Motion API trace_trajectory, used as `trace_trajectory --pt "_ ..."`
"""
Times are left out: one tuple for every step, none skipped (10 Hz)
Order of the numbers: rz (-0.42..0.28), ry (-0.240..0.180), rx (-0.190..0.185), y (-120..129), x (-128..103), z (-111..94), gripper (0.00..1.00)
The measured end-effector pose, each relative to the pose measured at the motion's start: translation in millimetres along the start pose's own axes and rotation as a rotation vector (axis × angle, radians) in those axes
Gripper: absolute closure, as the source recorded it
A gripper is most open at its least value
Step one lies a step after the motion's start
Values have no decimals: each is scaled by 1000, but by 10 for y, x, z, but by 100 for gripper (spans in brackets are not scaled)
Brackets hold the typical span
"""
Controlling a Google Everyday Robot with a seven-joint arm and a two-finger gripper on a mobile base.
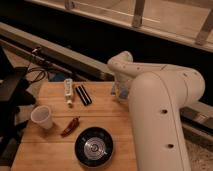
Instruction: Wipe the white sponge on the table
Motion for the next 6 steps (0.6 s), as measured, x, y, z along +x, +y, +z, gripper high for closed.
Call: trace_trajectory --pt "-5 0 2 73 10 -26 82" --pt "-4 -1 2 154 -10 -39 89" --pt "2 5 7 214 -29 -28 95" --pt "15 20 15 261 -41 15 100" --pt "35 38 23 230 -25 72 100" --pt "61 59 31 142 4 146 100"
